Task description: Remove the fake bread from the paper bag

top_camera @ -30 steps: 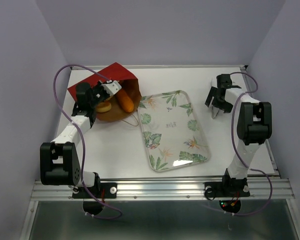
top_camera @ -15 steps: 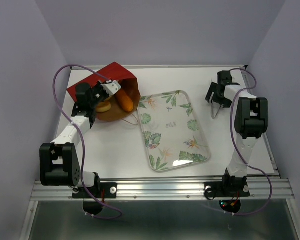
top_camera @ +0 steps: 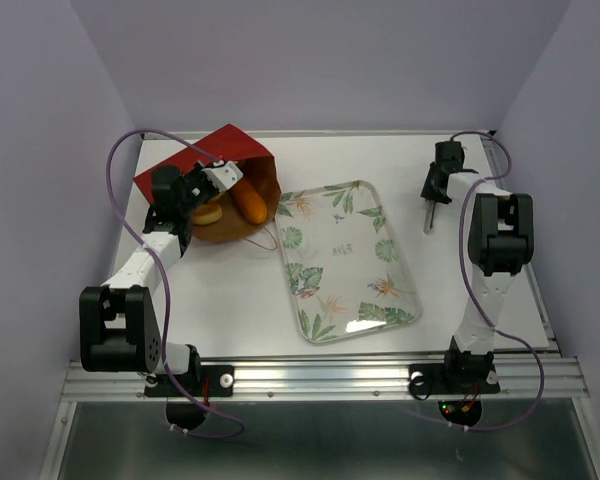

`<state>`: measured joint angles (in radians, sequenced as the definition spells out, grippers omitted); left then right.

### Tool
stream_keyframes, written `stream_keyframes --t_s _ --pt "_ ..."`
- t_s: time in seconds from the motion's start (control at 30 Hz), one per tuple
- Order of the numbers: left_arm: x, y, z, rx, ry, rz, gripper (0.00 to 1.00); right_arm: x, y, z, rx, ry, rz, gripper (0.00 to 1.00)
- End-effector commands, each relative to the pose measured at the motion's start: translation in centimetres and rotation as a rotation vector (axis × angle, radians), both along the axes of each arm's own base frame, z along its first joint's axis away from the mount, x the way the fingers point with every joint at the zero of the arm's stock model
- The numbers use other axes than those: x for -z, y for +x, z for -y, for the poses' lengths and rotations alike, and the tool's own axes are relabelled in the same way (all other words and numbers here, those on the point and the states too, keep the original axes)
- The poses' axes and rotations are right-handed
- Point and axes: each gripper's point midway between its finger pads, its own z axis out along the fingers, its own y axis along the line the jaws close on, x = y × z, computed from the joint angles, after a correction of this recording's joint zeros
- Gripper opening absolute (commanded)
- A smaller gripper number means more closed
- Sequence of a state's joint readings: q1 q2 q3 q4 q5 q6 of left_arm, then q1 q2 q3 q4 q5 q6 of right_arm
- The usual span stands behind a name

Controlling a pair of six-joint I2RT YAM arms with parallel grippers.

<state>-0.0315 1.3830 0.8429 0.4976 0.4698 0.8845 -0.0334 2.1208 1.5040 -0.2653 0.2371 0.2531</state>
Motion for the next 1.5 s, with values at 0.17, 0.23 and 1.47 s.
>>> stream_keyframes --t_s 0.17,0.23,1.47 --pt "-5.4 -0.6 0.0 -0.001 -0.017 0.158 0.00 -6.7 -1.1 -0.7 -0.079 0.031 0.123 0.31" --pt "-5.4 -0.7 0.0 -0.003 -0.022 0.155 0.00 -9.8 -1.8 -2.3 -0.142 0.095 0.166 0.32" --pt "-6.2 -2.5 0.9 0.036 -0.087 0.155 0.00 -21.2 -19.7 -35.7 -1.179 0.353 0.122 0.55"
